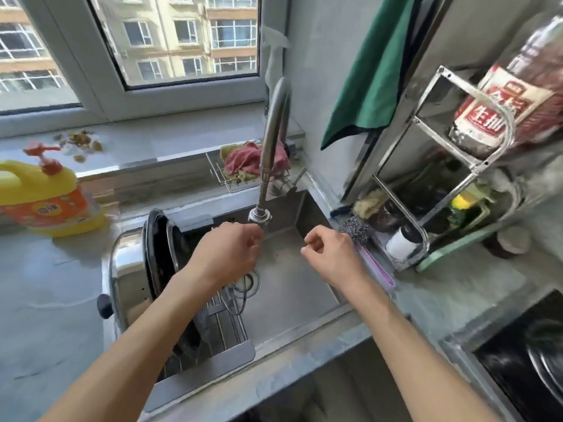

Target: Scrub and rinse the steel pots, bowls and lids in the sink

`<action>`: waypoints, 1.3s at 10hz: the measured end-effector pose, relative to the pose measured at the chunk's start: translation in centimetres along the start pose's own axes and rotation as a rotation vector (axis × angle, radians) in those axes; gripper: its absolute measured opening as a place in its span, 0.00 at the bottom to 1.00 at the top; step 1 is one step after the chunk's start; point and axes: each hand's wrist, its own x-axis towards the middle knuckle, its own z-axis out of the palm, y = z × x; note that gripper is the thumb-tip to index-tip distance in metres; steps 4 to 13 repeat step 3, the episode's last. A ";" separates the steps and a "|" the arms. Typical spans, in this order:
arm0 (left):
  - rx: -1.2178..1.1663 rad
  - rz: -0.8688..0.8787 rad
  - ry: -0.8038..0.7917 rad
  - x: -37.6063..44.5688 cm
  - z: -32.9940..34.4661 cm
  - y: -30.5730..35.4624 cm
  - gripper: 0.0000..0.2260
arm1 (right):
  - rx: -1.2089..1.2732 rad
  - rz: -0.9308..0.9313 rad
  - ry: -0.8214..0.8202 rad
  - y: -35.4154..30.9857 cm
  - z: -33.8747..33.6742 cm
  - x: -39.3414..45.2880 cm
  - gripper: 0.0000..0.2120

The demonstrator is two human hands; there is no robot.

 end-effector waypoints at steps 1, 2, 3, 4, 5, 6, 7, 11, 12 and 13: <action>0.013 0.054 -0.005 0.7 -0.8 1.9 0.06 | -0.028 -0.002 0.057 0.5 -2.5 -0.5 0.04; 0.034 0.149 -0.017 1.5 -1.7 5.3 0.05 | -0.070 0.001 0.102 1.5 -6.0 -2.1 0.05; 0.059 0.255 0.033 2.5 -3.6 9.8 0.08 | -0.132 -0.004 0.144 1.6 -10.0 -2.7 0.04; 0.059 0.255 0.033 2.5 -3.6 9.8 0.08 | -0.132 -0.004 0.144 1.6 -10.0 -2.7 0.04; 0.059 0.255 0.033 2.5 -3.6 9.8 0.08 | -0.132 -0.004 0.144 1.6 -10.0 -2.7 0.04; 0.059 0.255 0.033 2.5 -3.6 9.8 0.08 | -0.132 -0.004 0.144 1.6 -10.0 -2.7 0.04; 0.059 0.255 0.033 2.5 -3.6 9.8 0.08 | -0.132 -0.004 0.144 1.6 -10.0 -2.7 0.04; 0.059 0.255 0.033 2.5 -3.6 9.8 0.08 | -0.132 -0.004 0.144 1.6 -10.0 -2.7 0.04; 0.059 0.255 0.033 2.5 -3.6 9.8 0.08 | -0.132 -0.004 0.144 1.6 -10.0 -2.7 0.04; 0.059 0.255 0.033 2.5 -3.6 9.8 0.08 | -0.132 -0.004 0.144 1.6 -10.0 -2.7 0.04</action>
